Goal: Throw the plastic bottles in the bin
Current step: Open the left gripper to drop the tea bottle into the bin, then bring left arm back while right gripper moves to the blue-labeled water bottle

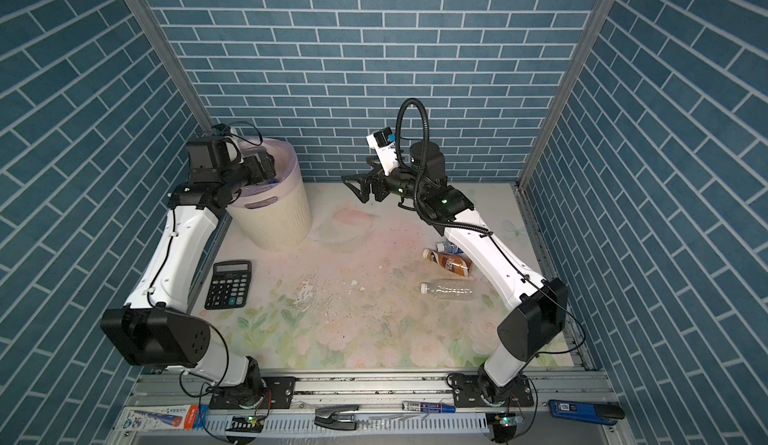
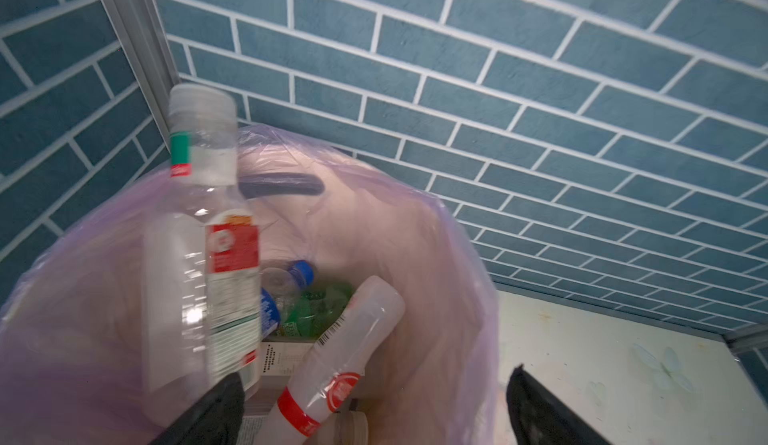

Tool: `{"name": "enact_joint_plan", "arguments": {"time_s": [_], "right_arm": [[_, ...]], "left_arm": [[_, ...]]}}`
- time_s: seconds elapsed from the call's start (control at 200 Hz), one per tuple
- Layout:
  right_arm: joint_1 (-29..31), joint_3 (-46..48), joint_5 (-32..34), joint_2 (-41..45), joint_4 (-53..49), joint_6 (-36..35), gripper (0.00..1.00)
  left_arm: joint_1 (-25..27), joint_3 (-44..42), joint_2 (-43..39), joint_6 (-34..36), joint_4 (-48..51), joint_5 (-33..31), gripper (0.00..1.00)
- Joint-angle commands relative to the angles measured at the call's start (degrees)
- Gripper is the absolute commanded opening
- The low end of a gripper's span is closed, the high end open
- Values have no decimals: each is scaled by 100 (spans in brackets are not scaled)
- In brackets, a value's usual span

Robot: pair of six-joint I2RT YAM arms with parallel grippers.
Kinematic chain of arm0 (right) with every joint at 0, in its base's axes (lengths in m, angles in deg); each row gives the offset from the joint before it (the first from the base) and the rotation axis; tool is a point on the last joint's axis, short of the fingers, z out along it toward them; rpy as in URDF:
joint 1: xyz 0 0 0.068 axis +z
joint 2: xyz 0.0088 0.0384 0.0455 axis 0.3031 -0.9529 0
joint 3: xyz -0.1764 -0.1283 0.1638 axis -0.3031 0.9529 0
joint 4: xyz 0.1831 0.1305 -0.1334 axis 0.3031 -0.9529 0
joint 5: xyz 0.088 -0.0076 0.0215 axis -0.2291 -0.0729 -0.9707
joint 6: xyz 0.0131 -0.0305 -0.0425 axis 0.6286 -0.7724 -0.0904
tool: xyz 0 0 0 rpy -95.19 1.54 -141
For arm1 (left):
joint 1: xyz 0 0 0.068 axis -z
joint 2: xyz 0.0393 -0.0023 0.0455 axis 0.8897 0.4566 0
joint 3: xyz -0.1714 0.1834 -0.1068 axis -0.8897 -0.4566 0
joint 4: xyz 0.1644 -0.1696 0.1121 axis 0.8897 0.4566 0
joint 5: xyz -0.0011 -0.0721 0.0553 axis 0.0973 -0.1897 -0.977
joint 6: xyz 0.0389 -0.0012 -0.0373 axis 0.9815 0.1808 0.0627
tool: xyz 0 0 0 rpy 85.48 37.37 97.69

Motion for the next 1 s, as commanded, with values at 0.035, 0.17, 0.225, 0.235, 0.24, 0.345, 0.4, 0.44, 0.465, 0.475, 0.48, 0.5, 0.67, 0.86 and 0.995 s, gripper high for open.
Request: {"name": "enact_joint_plan", "arguments": {"time_s": [0.035, 0.17, 0.225, 0.235, 0.24, 0.345, 0.4, 0.44, 0.465, 0.475, 0.48, 0.5, 0.67, 0.86, 0.995], "right_arm": [[14, -246, 53, -125, 93, 227, 99], [18, -226, 262, -148, 51, 311, 99], [18, -185, 363, -148, 50, 325, 99], [18, -173, 384, -148, 52, 332, 99], [18, -175, 393, -152, 46, 333, 99], [2, -191, 626, -169, -84, 377, 99], [-17, -189, 782, -157, -174, 384, 99], [-38, -183, 914, -139, -226, 402, 99], [-58, -176, 988, -126, -279, 412, 99], [-64, -175, 1019, -122, -300, 413, 99], [-71, -176, 1036, -122, -306, 417, 99], [-91, -177, 1105, -113, -358, 426, 99], [-290, -15, 1796, -3, -853, 526, 99], [-757, 550, 2884, 308, -1484, 887, 99], [-1231, 1314, 3458, 729, -1830, 1193, 99]], "left_arm": [[144, 235, -596, -87, -442, 286, 99], [392, 76, -715, -149, -497, 359, 99], [509, -60, -769, -196, -547, 368, 99], [532, -88, -784, -198, -558, 368, 99], [543, -103, -782, -200, -564, 373, 99], [797, -440, -902, -266, -668, 380, 99], [952, -645, -964, -314, -764, 384, 99], [1074, -785, -1005, -341, -834, 384, 99], [1148, -876, -1008, -358, -869, 381, 99], [1175, -903, -1013, -366, -886, 385, 99], [1181, -914, -1006, -372, -895, 381, 99], [1246, -967, -1017, -395, -923, 398, 99], [1711, -1337, -925, -659, -1232, 436, 99], [2426, -1659, -597, -821, -1487, 462, 99], [2823, -1883, -310, -1062, -1870, 633, 99]]}}
